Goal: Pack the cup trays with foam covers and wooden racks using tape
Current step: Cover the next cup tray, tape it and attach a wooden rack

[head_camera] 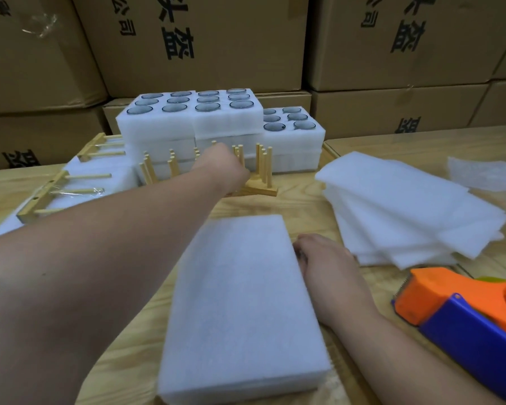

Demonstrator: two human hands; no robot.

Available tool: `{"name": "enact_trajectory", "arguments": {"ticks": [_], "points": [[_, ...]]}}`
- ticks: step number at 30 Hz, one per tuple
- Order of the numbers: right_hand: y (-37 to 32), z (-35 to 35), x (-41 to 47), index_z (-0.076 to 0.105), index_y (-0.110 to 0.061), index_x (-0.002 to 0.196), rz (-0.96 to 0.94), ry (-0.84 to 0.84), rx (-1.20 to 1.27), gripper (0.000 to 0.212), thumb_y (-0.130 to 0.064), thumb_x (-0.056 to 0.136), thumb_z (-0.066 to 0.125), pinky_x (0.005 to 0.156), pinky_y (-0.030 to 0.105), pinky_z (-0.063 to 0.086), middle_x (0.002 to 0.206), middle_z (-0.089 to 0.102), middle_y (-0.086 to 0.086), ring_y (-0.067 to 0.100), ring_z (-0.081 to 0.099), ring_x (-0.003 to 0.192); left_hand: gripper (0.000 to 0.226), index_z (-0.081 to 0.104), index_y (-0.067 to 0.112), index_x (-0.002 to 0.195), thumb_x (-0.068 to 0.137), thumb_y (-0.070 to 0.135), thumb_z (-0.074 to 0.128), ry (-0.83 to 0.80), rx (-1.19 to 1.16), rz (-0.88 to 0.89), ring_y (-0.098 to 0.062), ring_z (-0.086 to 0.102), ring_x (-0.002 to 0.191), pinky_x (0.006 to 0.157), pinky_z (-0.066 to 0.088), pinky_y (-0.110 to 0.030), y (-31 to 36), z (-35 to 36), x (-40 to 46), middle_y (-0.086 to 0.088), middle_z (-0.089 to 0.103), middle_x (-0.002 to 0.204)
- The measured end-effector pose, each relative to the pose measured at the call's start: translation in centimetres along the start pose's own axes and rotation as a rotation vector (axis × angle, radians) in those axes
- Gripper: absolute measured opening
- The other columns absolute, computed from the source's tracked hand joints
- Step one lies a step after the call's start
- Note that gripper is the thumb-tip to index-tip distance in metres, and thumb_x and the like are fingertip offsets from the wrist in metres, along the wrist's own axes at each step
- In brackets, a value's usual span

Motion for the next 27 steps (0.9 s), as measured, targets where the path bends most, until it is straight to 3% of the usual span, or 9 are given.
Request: {"name": "enact_trajectory", "arguments": {"ticks": [5,7,11,15,17,20,24,27], "points": [[0.0,0.0,-0.1,0.063,-0.025,0.087,0.004,-0.016,-0.002,0.019,-0.019,0.094,0.046,0.077,0.033,0.037,0.092,0.058,-0.011,0.015,0.053,0.091,0.022,0.074,0.007,0.083,0.082,0.019,0.057,0.073,-0.103,0.047,-0.027,0.065,0.062,0.064,0.058,-0.034,0.4,-2.7,-1.0,-0.012,0.071,0.071],[-0.1,-0.1,-0.1,0.062,-0.025,0.086,0.003,-0.013,-0.002,0.019,-0.019,0.094,0.046,0.076,0.032,0.034,0.091,0.058,-0.011,0.015,0.053,0.09,0.019,0.074,0.012,0.079,0.084,0.024,0.06,0.114,-0.132,0.064,-0.025,0.068,0.068,0.067,0.059,-0.035,0.2,-3.8,-1.5,-0.009,0.072,0.072],[0.0,-0.2,-0.2,0.059,-0.025,0.083,0.029,-0.024,0.007,0.017,-0.02,0.093,0.047,0.074,0.035,0.04,0.088,0.057,-0.01,0.017,0.052,0.087,0.013,0.071,0.022,0.075,0.082,0.03,0.063,0.19,-0.229,0.059,-0.018,0.069,0.07,0.057,0.049,-0.025,-1.1,-5.9,-2.9,0.003,0.069,0.064],[-0.1,-0.3,-0.3,0.058,-0.025,0.079,0.044,-0.028,0.028,0.018,-0.019,0.092,0.045,0.075,0.038,0.045,0.085,0.056,-0.009,0.018,0.052,0.084,0.009,0.072,0.024,0.079,0.08,0.029,0.065,0.219,-0.385,0.069,-0.018,0.073,0.069,0.072,0.062,-0.036,-2.3,-7.2,-4.6,0.003,0.072,0.068],[0.0,-0.3,-0.3,0.057,-0.026,0.079,0.044,-0.026,0.035,0.019,-0.019,0.092,0.045,0.073,0.037,0.043,0.085,0.056,-0.009,0.018,0.052,0.084,0.007,0.073,0.025,0.08,0.082,0.028,0.066,0.231,-0.422,0.096,-0.012,0.072,0.061,0.063,0.06,-0.03,-2.4,-7.8,-5.6,0.004,0.073,0.07],[0.0,-0.3,-0.3,0.059,-0.027,0.082,0.048,-0.032,0.041,0.019,-0.02,0.093,0.045,0.072,0.036,0.042,0.086,0.056,-0.01,0.017,0.051,0.083,0.006,0.075,0.024,0.079,0.084,0.023,0.071,0.228,-0.453,0.158,-0.004,0.064,0.048,0.041,0.044,-0.016,-1.6,-8.9,-7.6,0.009,0.072,0.065],[0.0,-0.3,-0.2,0.056,-0.027,0.078,0.051,-0.027,0.039,0.019,-0.022,0.092,0.044,0.069,0.036,0.041,0.082,0.054,-0.011,0.017,0.05,0.081,0.003,0.077,0.025,0.084,0.086,0.026,0.074,0.175,-0.434,0.272,-0.004,0.06,0.05,0.044,0.05,-0.023,0.4,-10.1,-10.7,0.017,0.073,0.07],[0.1,-0.2,-0.3,0.056,-0.027,0.079,0.052,-0.025,0.038,0.019,-0.022,0.092,0.044,0.071,0.037,0.042,0.083,0.055,-0.01,0.018,0.051,0.082,0.004,0.078,0.029,0.086,0.087,0.03,0.074,0.152,-0.348,0.383,0.002,0.051,0.044,0.04,0.035,-0.008,2.0,-10.4,-13.2,0.021,0.07,0.068]]}}
Point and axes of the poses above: each hand's wrist, its own x-axis towards the middle knuckle, its own z-axis out of the palm, y = z × x, the point moved 8 cm from there along x, towards the middle knuckle
